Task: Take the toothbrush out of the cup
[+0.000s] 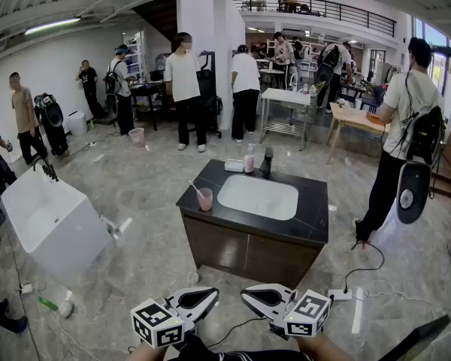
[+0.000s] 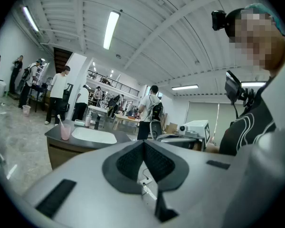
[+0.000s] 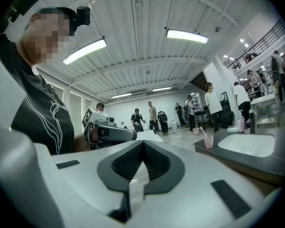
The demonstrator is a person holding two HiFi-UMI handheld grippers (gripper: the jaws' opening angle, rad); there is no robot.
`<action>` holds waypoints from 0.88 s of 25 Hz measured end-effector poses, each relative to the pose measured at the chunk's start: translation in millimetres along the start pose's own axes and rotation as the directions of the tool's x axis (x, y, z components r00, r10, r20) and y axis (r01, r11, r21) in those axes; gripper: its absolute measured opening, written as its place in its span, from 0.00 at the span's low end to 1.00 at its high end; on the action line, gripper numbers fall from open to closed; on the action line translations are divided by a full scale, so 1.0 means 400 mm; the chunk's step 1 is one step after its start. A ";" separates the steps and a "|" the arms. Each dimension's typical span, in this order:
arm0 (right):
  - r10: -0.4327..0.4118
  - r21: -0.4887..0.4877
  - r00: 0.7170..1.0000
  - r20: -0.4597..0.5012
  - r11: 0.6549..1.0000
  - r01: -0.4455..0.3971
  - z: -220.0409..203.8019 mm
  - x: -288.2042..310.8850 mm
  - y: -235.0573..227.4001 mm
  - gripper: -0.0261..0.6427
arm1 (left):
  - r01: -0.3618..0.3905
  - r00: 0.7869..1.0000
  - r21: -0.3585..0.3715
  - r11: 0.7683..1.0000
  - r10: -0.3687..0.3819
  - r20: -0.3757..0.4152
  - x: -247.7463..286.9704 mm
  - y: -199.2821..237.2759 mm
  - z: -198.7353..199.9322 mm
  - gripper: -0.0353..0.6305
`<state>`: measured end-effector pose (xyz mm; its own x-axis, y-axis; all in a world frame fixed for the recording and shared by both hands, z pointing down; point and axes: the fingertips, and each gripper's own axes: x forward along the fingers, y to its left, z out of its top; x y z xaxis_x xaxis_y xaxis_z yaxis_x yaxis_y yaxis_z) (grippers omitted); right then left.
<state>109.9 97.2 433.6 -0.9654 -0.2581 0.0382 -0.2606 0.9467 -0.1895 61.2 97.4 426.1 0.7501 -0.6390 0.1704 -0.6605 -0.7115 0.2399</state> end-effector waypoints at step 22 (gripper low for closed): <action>-0.025 -0.010 1.000 -0.011 1.000 0.025 -0.004 0.076 -0.098 0.05 | -0.030 0.999 -0.092 0.995 0.033 0.030 0.010 0.131 0.005 0.06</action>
<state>90.9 52.6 443.5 -0.9587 -0.2794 0.0539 -0.2845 0.9418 -0.1789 29.5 57.1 437.5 0.7267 -0.6705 0.1495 -0.6770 -0.6621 0.3213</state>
